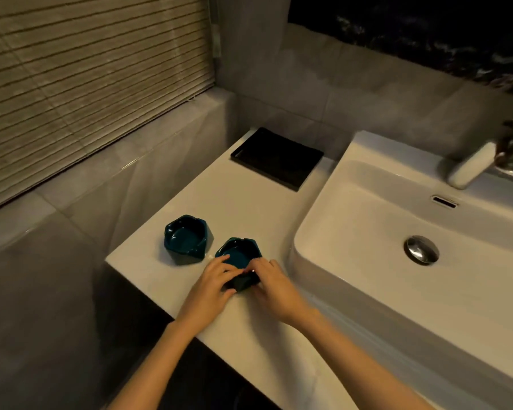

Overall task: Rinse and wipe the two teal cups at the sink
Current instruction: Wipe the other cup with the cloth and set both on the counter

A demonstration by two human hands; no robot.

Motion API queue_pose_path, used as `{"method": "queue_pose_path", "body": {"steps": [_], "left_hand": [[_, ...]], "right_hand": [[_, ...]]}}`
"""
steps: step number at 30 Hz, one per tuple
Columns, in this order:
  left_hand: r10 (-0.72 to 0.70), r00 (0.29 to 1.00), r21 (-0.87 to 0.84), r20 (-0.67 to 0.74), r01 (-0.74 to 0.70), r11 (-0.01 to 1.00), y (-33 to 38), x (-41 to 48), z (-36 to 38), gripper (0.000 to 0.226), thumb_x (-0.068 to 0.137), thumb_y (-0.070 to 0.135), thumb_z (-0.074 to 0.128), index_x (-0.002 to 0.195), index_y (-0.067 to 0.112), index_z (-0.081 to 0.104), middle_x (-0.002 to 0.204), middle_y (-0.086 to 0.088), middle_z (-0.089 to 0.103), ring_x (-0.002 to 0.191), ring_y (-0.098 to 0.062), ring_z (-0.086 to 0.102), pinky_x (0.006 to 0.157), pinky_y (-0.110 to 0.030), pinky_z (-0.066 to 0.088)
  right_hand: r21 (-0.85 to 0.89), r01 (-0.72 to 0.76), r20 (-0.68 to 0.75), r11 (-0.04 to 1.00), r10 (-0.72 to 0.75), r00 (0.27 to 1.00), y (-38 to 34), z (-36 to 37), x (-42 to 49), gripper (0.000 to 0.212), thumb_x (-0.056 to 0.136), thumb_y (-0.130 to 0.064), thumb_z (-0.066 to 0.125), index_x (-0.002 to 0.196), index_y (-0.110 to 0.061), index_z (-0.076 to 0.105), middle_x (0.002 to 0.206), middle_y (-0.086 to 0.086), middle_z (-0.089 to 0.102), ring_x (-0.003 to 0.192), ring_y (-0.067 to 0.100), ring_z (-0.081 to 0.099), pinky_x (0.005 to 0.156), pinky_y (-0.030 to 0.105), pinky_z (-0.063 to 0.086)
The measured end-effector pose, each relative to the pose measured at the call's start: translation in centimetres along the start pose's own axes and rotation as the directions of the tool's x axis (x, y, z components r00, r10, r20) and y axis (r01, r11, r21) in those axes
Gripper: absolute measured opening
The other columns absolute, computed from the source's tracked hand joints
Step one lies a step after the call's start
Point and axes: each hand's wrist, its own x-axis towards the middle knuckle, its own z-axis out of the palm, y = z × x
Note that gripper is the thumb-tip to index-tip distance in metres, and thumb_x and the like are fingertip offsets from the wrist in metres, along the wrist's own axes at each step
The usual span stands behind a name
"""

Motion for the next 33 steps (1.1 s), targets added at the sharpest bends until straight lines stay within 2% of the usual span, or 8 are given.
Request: {"method": "queue_pose_path", "body": {"steps": [5, 11, 15, 20, 22, 25, 29, 33], "left_hand": [[-0.3, 0.954, -0.474, -0.008, 0.261, 0.841, 4.0, -0.2, -3.2, 0.045, 0.084, 0.009, 0.069, 0.124, 0.027, 0.057, 0.127, 0.011, 0.055, 0.13, -0.006, 0.041, 0.107, -0.019, 0.034], [-0.527, 0.826, -0.624, -0.201, 0.307, 0.719, 3.4, 0.2, -9.1, 0.036, 0.09, 0.003, 0.058, 0.122, 0.019, 0.058, 0.117, 0.003, 0.063, 0.109, -0.012, 0.06, 0.09, -0.02, 0.045], [-0.64, 0.75, -0.62, -0.167, 0.425, 0.659, 1.1, 1.1, -11.8, 0.04, 0.093, 0.01, 0.055, 0.132, 0.016, 0.052, 0.129, -0.005, 0.058, 0.107, -0.013, 0.056, 0.086, -0.019, 0.041], [-0.692, 0.722, -0.454, 0.023, 0.624, 0.636, -3.2, 2.5, -13.3, 0.053, 0.093, 0.028, 0.057, 0.142, 0.021, 0.039, 0.134, -0.007, 0.054, 0.118, -0.024, 0.053, 0.1, -0.034, 0.041], [-0.695, 0.714, -0.345, 0.087, 0.676, 0.651, -5.1, 3.1, -13.7, 0.055, 0.091, 0.04, 0.056, 0.141, 0.028, 0.039, 0.127, -0.006, 0.059, 0.109, -0.024, 0.058, 0.092, -0.04, 0.05], [-0.653, 0.724, -0.191, 0.222, 0.689, 0.699, -7.1, 4.2, -14.2, 0.06, 0.087, 0.054, 0.052, 0.141, 0.037, 0.034, 0.115, 0.0, 0.066, 0.081, -0.019, 0.068, 0.065, -0.03, 0.057], [-0.59, 0.737, -0.098, 0.33, 0.649, 0.755, -8.2, 5.2, -14.6, 0.053, 0.087, 0.05, 0.053, 0.137, 0.042, 0.037, 0.097, 0.007, 0.069, 0.054, -0.009, 0.067, 0.053, -0.023, 0.054], [-0.543, 0.755, -0.12, 0.367, 0.617, 0.777, -9.2, 6.0, -14.5, 0.048, 0.082, 0.036, 0.055, 0.128, 0.043, 0.044, 0.098, 0.007, 0.071, 0.06, -0.015, 0.069, 0.068, -0.035, 0.059]], "right_hand": [[0.182, -0.215, 0.069, 0.959, 0.206, 0.976, -2.3, -2.0, -0.2, 0.05, 0.084, 0.005, 0.041, 0.129, -0.017, 0.05, 0.131, 0.0, 0.054, 0.111, 0.021, 0.04, 0.095, 0.027, 0.037], [0.23, -0.215, -0.057, 0.949, 0.233, 0.971, -5.2, -4.4, 2.0, 0.044, 0.087, -0.002, 0.042, 0.126, -0.02, 0.053, 0.123, -0.002, 0.058, 0.11, 0.015, 0.037, 0.09, 0.022, 0.034], [0.221, -0.193, -0.055, 0.956, 0.21, 0.976, -7.1, -4.5, 5.0, 0.035, 0.094, -0.009, 0.04, 0.126, -0.02, 0.051, 0.122, -0.005, 0.059, 0.111, 0.01, 0.034, 0.087, 0.017, 0.031], [0.073, -0.295, -0.036, 0.953, 0.299, 0.954, -8.4, -2.3, 9.7, 0.034, 0.098, -0.029, 0.042, 0.13, -0.021, 0.046, 0.118, -0.002, 0.066, 0.117, 0.022, 0.041, 0.093, 0.037, 0.043], [-0.083, -0.335, -0.055, 0.939, 0.331, 0.942, -8.6, -1.2, 11.3, 0.038, 0.099, -0.036, 0.04, 0.133, -0.021, 0.044, 0.115, 0.001, 0.067, 0.115, 0.025, 0.044, 0.094, 0.04, 0.039], [-0.338, -0.381, -0.05, 0.861, 0.388, 0.92, -8.9, 0.6, 13.3, 0.042, 0.099, -0.043, 0.034, 0.134, -0.02, 0.041, 0.111, 0.005, 0.067, 0.114, 0.028, 0.046, 0.094, 0.042, 0.028], [-0.456, -0.434, -0.01, 0.777, 0.483, 0.875, -9.3, 2.0, 15.2, 0.04, 0.099, -0.044, 0.03, 0.126, -0.018, 0.046, 0.106, 0.008, 0.067, 0.11, 0.027, 0.052, 0.094, 0.042, 0.022], [-0.49, -0.477, -0.006, 0.73, 0.544, 0.839, -10.0, 2.4, 16.4, 0.028, 0.096, -0.027, 0.035, 0.115, -0.013, 0.051, 0.097, 0.009, 0.067, 0.099, 0.028, 0.054, 0.093, 0.041, 0.022]]}}
